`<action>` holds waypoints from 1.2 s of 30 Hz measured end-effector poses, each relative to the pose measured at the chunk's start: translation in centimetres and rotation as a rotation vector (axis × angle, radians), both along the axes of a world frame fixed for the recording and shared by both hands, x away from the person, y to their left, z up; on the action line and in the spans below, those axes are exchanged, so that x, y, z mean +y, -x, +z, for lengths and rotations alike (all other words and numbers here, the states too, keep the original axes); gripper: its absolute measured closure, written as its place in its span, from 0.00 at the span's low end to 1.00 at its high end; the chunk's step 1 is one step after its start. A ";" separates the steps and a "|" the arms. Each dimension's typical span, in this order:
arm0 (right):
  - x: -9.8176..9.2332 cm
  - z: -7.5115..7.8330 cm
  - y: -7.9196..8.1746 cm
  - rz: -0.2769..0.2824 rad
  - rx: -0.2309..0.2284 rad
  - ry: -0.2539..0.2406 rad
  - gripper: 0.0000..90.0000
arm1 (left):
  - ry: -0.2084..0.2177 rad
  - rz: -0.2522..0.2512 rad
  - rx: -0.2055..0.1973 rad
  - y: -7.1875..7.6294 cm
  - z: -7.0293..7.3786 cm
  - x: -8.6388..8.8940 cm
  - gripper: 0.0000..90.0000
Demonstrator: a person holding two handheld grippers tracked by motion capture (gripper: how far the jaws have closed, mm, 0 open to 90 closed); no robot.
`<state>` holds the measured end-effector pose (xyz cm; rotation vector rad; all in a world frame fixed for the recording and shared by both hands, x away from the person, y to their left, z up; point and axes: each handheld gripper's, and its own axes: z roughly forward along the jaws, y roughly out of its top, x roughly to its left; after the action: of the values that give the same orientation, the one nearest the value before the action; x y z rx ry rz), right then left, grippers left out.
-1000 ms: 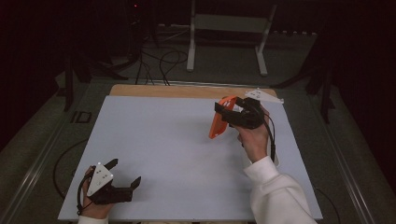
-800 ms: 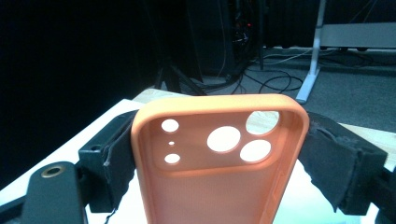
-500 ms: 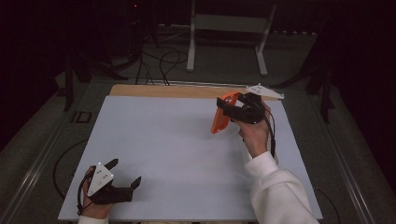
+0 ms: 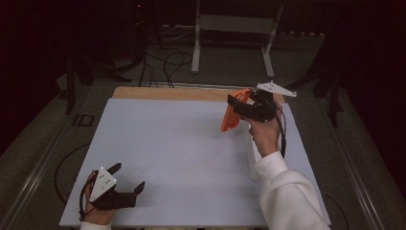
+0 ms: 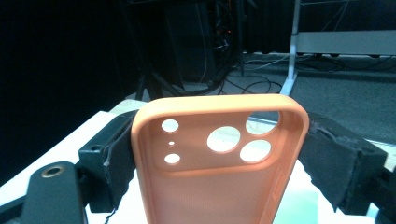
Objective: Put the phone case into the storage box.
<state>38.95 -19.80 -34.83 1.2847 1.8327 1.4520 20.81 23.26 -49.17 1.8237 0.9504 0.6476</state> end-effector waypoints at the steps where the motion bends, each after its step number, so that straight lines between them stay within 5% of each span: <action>1: -0.1 0.0 -0.1 -0.004 -0.001 -0.001 0.19 | -0.001 0.000 0.000 0.0 0.0 0.0 0.00; 36: -2.1 0.7 -1.6 -0.096 0.004 0.015 0.19 | 0.001 -0.001 0.001 0.0 0.0 -0.1 0.00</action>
<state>40.50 -21.91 -34.14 1.3497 1.7556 1.3840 20.78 23.17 -49.20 1.8232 0.9506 0.6458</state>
